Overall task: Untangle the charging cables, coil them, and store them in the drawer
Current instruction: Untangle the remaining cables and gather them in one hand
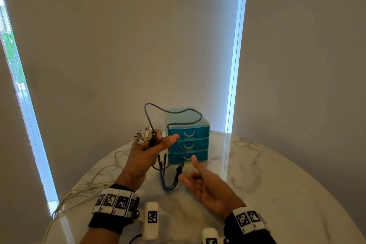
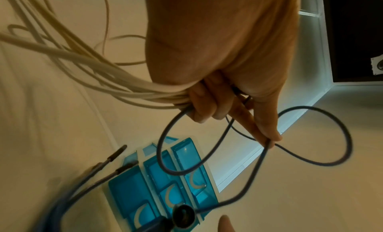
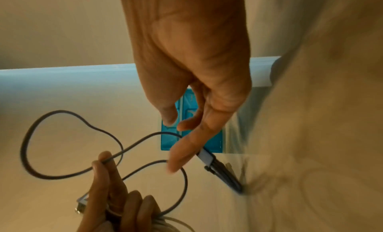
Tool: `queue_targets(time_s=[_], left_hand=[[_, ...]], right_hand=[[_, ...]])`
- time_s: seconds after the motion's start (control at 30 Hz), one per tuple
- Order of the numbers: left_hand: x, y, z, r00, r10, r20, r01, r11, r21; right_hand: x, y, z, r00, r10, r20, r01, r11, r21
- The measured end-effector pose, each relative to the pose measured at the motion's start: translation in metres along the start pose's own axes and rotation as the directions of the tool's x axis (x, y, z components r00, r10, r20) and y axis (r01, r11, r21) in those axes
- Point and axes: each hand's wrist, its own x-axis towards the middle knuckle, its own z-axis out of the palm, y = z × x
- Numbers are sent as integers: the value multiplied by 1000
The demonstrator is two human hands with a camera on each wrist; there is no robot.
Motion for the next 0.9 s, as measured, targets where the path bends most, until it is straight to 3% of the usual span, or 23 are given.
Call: queue_targets(time_s=[0.1,0.17,0.23,0.33,0.53,0.63,0.7,0.77,0.83,0.9], left_hand=[[-1,-2,3,997,-17,71,17,1000,-5],[0,-4,-1,994,-20,111,21,1000,-9],[-1,-2,-3,991,-46,128,50,998,-32],[-3,0,-1,987,-38,155,48,997,-63],[1,-7,-1,982,-19,189,2,996,92],[4,-9,-3,979,-67,192,28,979,201],[3,-11,-7,981,-136,136,102,967,232],[5,-11,-16,982,-174,77,154,965,214],[11,-17,-26,985,-158,-64,166,975,149],[18,-19,-35,951,-134,-278,160,984,72]], right_hand=[[-4,6,6,965,256,49,-242,950,-198],[-6,8,12,946,285,152,-268,955,-125],[-7,7,15,957,159,244,-193,974,120],[-8,1,17,982,-84,167,16,928,373],[-8,-17,12,963,-254,-90,270,887,374],[-2,-33,-4,932,-300,-203,362,786,501],[9,-46,-28,883,-317,-347,466,681,565],[12,-61,-47,829,-375,-415,545,710,447],[8,-74,-53,696,-475,-539,617,780,109],[5,-92,-50,605,-463,-647,699,698,155]])
